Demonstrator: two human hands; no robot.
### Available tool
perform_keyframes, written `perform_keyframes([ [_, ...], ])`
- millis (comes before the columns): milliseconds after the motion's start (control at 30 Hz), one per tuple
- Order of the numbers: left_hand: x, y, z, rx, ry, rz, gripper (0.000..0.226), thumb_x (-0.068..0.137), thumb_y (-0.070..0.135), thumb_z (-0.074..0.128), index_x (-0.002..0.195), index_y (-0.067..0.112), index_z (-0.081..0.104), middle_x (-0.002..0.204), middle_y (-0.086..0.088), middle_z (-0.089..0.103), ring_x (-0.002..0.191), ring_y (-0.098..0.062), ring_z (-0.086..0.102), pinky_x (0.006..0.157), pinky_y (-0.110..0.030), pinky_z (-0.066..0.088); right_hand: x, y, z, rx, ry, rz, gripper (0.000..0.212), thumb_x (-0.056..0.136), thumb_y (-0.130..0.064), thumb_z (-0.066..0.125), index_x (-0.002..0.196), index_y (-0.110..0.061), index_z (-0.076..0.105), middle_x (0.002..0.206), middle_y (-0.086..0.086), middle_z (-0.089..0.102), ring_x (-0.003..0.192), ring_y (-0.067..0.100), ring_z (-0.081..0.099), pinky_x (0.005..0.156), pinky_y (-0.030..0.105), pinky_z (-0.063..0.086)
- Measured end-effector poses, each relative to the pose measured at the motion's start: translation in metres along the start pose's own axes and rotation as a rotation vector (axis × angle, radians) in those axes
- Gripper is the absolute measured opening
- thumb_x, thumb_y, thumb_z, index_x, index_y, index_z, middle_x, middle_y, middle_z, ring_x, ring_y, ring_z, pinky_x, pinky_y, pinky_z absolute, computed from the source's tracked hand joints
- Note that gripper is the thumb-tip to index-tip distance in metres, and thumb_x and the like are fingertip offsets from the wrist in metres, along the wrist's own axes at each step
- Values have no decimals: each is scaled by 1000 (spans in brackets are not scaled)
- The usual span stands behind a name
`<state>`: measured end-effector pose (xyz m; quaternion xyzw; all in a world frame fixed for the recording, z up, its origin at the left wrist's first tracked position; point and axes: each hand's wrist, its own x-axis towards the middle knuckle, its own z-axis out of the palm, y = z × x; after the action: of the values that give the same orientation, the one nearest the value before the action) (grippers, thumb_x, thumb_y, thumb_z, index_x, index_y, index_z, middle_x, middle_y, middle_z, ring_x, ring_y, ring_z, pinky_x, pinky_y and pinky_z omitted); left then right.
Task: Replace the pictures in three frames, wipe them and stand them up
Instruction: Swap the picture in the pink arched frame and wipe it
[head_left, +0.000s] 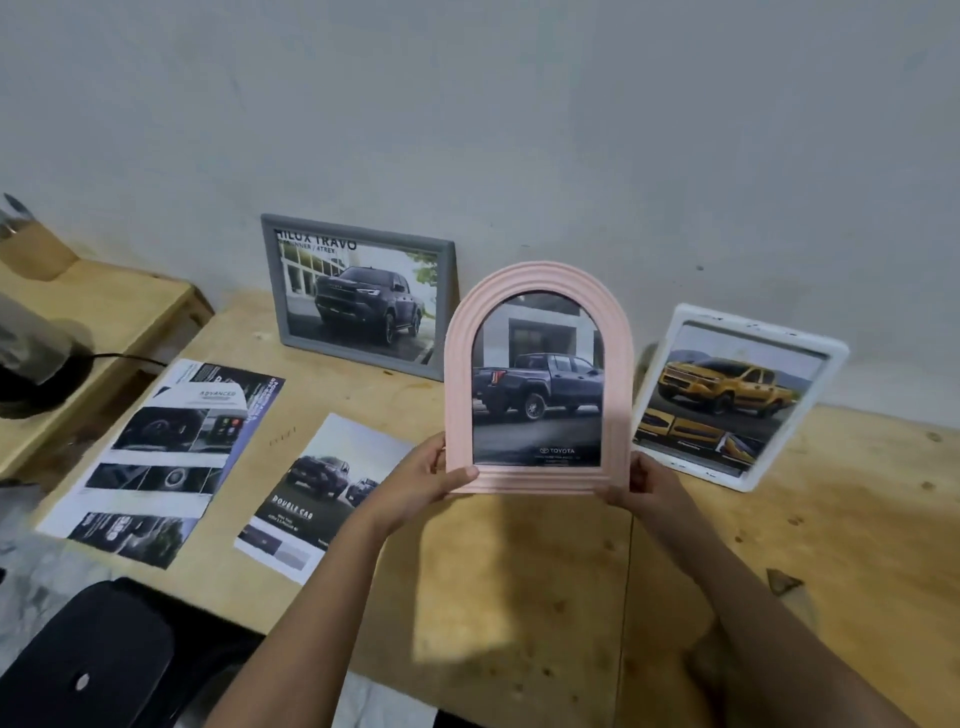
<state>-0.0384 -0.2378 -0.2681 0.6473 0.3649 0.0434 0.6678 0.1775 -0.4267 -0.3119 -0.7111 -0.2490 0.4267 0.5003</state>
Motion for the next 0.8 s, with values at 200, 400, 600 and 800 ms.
perform_keyframes([
  [200, 51, -12, -41, -95, -13, -17, 37, 82, 4, 67, 118, 11, 57, 102, -1, 72, 92, -18, 68, 80, -25, 53, 34, -1, 25, 97, 56, 68, 43, 71, -12, 77, 109, -10, 58, 105, 12, 67, 98, 25, 65, 84, 37, 55],
  [400, 93, -16, -64, -32, -112, 3, 38, 79, 4, 69, 114, 12, 58, 105, -3, 71, 97, -17, 68, 81, -22, 53, 59, -3, 36, 94, 114, 109, 52, 60, -12, 85, 106, -11, 59, 97, 8, 67, 93, 22, 65, 78, 29, 56],
  [600, 141, -18, -61, 220, -130, 67, 48, 84, 16, 68, 126, 25, 47, 112, 7, 63, 102, -10, 62, 84, -21, 51, 85, -4, 37, -161, 231, 145, 38, 78, -10, 73, 111, -18, 57, 99, -7, 65, 92, 9, 61, 74, 21, 49],
  [800, 180, -24, -53, 242, -43, 87, 35, 88, 18, 63, 120, 18, 50, 114, -1, 61, 105, -14, 60, 85, -24, 50, 109, -7, 48, -335, 414, 132, 27, 85, -11, 64, 108, -14, 52, 85, -4, 57, 74, 8, 52, 53, 13, 35],
])
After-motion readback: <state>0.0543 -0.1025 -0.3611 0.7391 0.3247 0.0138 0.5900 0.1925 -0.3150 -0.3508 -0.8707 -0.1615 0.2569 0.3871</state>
